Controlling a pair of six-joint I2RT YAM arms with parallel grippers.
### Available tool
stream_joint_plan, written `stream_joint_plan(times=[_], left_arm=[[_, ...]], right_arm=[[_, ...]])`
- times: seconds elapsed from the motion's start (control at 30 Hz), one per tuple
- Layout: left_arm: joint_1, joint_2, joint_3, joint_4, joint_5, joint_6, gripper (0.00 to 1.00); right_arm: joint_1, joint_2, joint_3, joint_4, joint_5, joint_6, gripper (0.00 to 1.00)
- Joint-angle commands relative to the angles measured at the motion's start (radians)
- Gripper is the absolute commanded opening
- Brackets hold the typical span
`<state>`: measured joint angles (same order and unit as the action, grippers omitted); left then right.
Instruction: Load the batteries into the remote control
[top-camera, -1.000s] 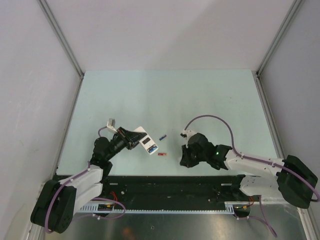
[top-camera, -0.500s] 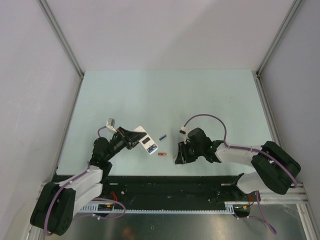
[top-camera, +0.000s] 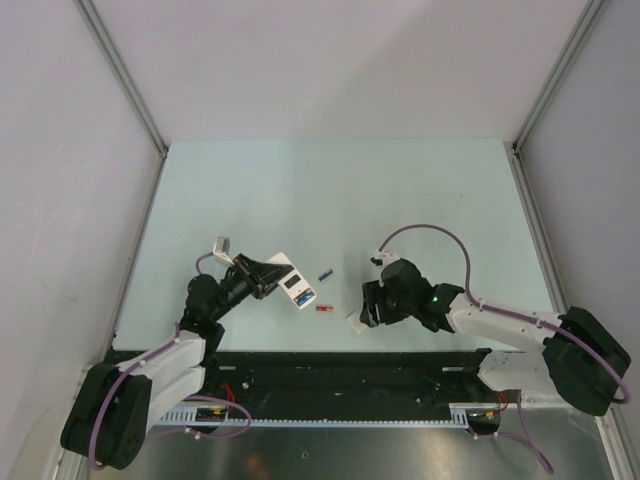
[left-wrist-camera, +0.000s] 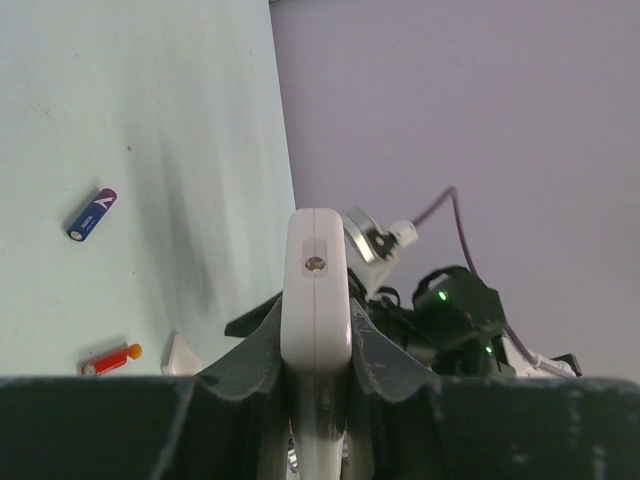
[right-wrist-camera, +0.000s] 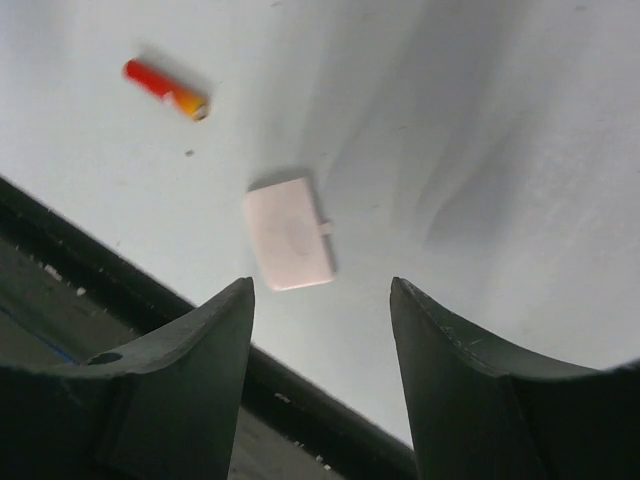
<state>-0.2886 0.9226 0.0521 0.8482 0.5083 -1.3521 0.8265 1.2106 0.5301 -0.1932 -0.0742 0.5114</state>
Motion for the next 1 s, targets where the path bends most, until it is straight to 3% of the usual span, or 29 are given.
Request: stream_joint_plan(times=[0.0, 0.07, 0.2, 0.33, 0.43, 0.63, 0.83, 0.9, 0.97], left_arm=[[0.005, -0.002, -0.058, 0.020, 0.010, 0.022, 0.00], [0.005, -0.001, -0.057, 0.020, 0.012, 0.022, 0.00], [0.005, -0.011, -0.058, 0.020, 0.015, 0.021, 0.00], [0.005, -0.033, -0.066, 0.017, 0.018, 0.015, 0.00], [0.005, -0.045, -0.069, 0.012, 0.016, 0.013, 0.00], [0.005, -0.036, -0.066, 0.006, 0.007, 0.016, 0.00], [0.006, -0.050, -0.058, 0.005, -0.020, 0.001, 0.00], [0.005, -0.062, -0.058, 0.002, -0.045, -0.012, 0.00], [0.005, -0.085, -0.058, 0.000, -0.062, -0.024, 0.00]], right_arm=[[0.141, -0.033, 0.077, -0.094, 0.128, -0.011, 0.59], [0.219, 0.009, 0.087, -0.103, 0.166, 0.006, 0.53], [0.318, 0.067, 0.106, -0.081, 0.244, 0.024, 0.51], [0.356, 0.171, 0.224, -0.224, 0.445, 0.108, 0.63], [0.362, 0.172, 0.258, -0.275, 0.465, 0.171, 0.66], [0.361, 0.165, 0.318, -0.305, 0.465, 0.435, 0.71], [0.387, 0.107, 0.354, -0.414, 0.652, 0.757, 0.73], [0.390, 0.090, 0.358, -0.396, 0.640, 0.762, 0.99], [0.393, 0.090, 0.358, -0.399, 0.633, 0.795, 1.00]])
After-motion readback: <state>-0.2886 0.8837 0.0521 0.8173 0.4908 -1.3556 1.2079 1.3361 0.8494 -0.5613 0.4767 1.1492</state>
